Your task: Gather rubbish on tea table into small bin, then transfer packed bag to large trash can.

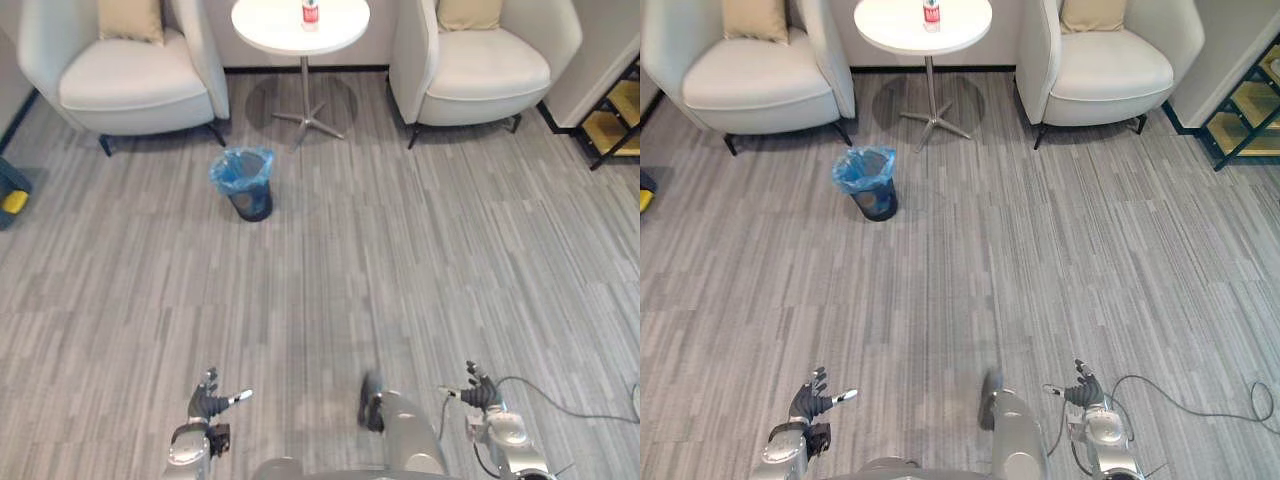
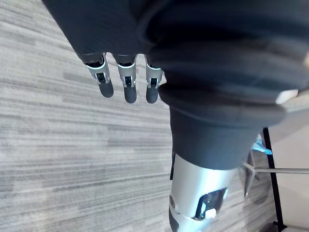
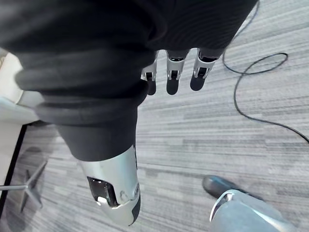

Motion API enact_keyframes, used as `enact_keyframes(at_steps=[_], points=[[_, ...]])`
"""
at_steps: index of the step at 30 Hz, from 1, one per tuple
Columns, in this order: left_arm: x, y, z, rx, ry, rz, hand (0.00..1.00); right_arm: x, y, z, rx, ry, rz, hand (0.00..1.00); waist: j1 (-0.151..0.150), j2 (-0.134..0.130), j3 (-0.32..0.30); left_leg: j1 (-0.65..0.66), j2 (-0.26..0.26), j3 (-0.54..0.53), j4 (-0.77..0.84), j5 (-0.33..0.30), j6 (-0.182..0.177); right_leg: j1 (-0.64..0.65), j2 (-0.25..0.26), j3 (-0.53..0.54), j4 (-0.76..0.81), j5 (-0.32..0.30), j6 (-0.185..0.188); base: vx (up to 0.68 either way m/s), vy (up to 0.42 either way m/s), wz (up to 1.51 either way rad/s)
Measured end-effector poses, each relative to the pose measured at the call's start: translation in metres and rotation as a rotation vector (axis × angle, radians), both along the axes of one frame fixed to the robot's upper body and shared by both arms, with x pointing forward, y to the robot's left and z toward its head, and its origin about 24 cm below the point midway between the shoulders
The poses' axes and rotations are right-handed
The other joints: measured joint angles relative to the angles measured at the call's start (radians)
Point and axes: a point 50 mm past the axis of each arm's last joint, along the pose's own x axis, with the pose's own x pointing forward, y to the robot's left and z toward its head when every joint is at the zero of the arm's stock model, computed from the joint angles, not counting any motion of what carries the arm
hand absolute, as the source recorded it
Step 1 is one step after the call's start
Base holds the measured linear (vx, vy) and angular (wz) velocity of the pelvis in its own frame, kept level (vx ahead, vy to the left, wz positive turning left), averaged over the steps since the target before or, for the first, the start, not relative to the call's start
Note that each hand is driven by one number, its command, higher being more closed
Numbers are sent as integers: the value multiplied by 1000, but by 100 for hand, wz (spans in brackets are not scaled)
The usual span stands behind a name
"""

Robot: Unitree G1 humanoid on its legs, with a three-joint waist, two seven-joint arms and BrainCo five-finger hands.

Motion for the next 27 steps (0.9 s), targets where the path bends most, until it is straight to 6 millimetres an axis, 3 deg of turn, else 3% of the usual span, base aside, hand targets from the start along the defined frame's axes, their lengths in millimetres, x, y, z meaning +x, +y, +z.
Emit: enact_keyframes(at_steps=[1,2,3,5,6,8,10,11,12,13,14,15,16,17,18,19,20,21,23,25,26,27], points=[[0,-1,-1,-3,1,3,0,-1,0,-1,1,4,3,0,3,5,3,-19,2,-10,82,21,1,27,3,-7,11,-30,-2,571,-263,29],[-1,-4,-1,-10,3,6,0,-4,3,-3,5,16,15,0,4,8,5,-73,15,-13,253,83,3,85,11,-14,-6,-67,-3,589,-256,30],[-4,-7,-3,-21,8,9,0,-6,6,-5,13,21,25,0,14,10,11,-182,49,-20,508,239,8,178,29,-32,-67,-88,-13,581,-241,32],[-8,-10,-5,-35,15,9,0,-3,13,-3,41,-4,25,0,37,17,27,-348,104,0,853,187,67,325,75,-31,-164,-93,-19,558,-200,3],[-9,-12,-6,-40,16,9,0,-4,18,-4,64,-16,18,0,60,-3,36,-434,102,31,930,150,87,416,82,-29,-236,-93,-19,645,-218,-5],[-7,-16,-2,-49,-8,3,0,-3,21,-2,87,-38,1,0,78,-24,39,-560,98,101,874,107,93,525,89,-33,-341,-93,-18,526,-158,8],[-4,-21,1,-62,-31,-4,0,4,18,2,83,-63,-5,0,115,-30,43,-668,29,154,544,86,93,598,90,-11,-406,-112,4,534,-46,-19],[-5,-22,1,-64,-32,-1,0,6,17,3,87,-72,-12,0,118,-38,48,-672,-3,147,426,94,89,615,86,-1,-417,-119,14,560,64,-43],[-8,-21,0,-63,-24,3,0,9,17,4,92,-79,-25,0,137,-34,45,-654,-68,117,168,140,75,659,75,23,-433,-150,31,475,94,-46],[-10,-21,-1,-64,-18,4,0,8,15,4,86,-78,-30,0,143,-35,45,-637,-89,101,63,173,74,677,79,40,-434,-166,42,766,217,-72],[-16,-18,-3,-57,-3,12,0,6,15,2,84,-67,-35,0,160,-10,31,-631,-99,69,-8,247,109,719,93,84,-429,-215,56,776,228,-74],[-21,-12,-6,-42,21,18,0,3,24,-4,108,-42,-36,0,168,-53,12,-659,-119,67,98,301,140,732,67,116,-391,-257,65,792,233,-56],[-20,-10,-5,-34,20,18,0,2,26,-5,113,-36,-34,0,164,-69,4,-671,-125,75,140,277,165,714,46,124,-337,-269,65,661,149,-23],[-16,-11,-3,-34,10,7,0,-1,27,-8,118,-21,-39,0,163,-95,0,-662,-131,92,197,203,174,641,5,158,-131,-279,67,668,145,-10],[-17,-13,-5,-36,19,-2,0,-3,30,-11,127,-5,-43,0,161,-114,-5,-626,-150,106,224,148,190,544,-37,187,129,-220,149,661,136,-9],[-18,-13,-6,-35,28,-6,0,-4,31,-13,132,3,-42,0,153,-119,-4,-600,-163,103,231,118,204,497,-57,194,255,-148,196,649,133,6],[-18,-12,-8,-27,43,-17,0,-6,34,-16,140,22,-42,0,125,-120,-3,-536,-178,101,235,67,223,410,-85,196,474,-132,228,634,119,14],[-18,-10,-8,-22,45,-12,0,-6,37,-18,144,34,-36,0,114,-113,1,-450,-179,101,222,23,228,344,-107,172,586,-160,177,626,107,3],[-17,-9,-7,-23,41,2,0,-5,43,-19,130,44,10,0,111,-89,-1,-314,-165,106,163,-15,220,259,-116,97,557,-199,109,624,66,-16],[-9,-8,-3,-28,6,18,0,-5,45,-19,122,46,34,0,106,-80,-1,-217,-151,98,108,-37,210,163,-107,37,413,-214,96,603,-8,8],[-4,-8,0,-29,-9,17,0,-5,43,-19,118,48,34,0,101,-65,2,-186,-143,85,87,-46,203,122,-87,27,276,-210,97,579,-78,51],[2,-9,2,-30,-26,12,0,-5,42,-18,114,48,33,0,82,-69,2,-150,-131,48,61,-57,190,87,-63,37,66,-164,115,715,-139,94]])
